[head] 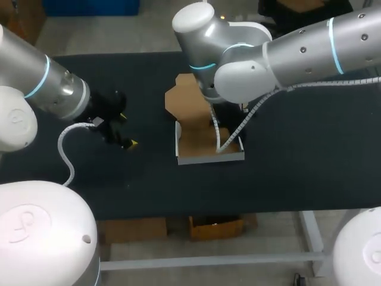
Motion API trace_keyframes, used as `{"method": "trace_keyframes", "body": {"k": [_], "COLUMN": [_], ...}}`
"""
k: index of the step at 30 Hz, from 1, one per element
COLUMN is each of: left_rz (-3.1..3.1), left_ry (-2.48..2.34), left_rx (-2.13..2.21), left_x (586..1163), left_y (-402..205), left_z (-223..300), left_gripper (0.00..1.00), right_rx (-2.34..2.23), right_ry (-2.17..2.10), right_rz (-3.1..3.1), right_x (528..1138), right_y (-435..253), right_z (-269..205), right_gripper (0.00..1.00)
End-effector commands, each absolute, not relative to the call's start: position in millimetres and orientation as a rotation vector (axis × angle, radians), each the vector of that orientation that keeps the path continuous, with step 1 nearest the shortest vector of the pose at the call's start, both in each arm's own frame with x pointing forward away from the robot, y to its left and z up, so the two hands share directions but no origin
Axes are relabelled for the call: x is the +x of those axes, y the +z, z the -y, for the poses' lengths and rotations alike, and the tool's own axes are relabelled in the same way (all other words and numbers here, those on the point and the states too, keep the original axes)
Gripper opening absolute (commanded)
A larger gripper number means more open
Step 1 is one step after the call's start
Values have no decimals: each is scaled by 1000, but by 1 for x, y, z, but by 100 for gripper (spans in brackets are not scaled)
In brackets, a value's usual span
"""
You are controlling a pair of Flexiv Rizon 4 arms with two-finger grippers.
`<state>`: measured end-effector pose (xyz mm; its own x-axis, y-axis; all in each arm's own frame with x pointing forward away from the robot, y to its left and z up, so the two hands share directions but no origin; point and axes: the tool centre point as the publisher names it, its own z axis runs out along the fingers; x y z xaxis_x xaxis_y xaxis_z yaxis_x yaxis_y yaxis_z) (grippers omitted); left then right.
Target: Assemble the packaging by folding the flat box into shape, placing the metal phone stand inside, and closing the box properly
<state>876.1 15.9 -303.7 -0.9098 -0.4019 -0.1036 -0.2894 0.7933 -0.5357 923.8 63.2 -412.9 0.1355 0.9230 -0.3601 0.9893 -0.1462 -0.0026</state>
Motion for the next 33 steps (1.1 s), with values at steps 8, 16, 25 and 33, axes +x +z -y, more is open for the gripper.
{"method": "trace_keyframes", "body": {"k": [8, 16, 25, 33], "left_rz": [-2770, -2770, -2770, -2770], "left_ry": [-772, -772, -772, -772], "left_rx": [-542, -542, -542, -542], "left_x": [876, 876, 876, 876], "left_y": [-304, -304, -304, -304], "left_z": [-15, -15, -15, -15], "left_gripper": [100, 100, 100, 100], "right_rx": [2112, 2156, 2150, 2135], "right_ry": [-359, -157, -62, 14], "right_rz": [-1865, -1995, -2103, -2165], "right_x": [918, 911, 912, 914], "right_y": [-415, -416, -419, -417], "right_z": [-67, -60, -61, -63], "right_gripper": [0, 0, 18, 34]}}
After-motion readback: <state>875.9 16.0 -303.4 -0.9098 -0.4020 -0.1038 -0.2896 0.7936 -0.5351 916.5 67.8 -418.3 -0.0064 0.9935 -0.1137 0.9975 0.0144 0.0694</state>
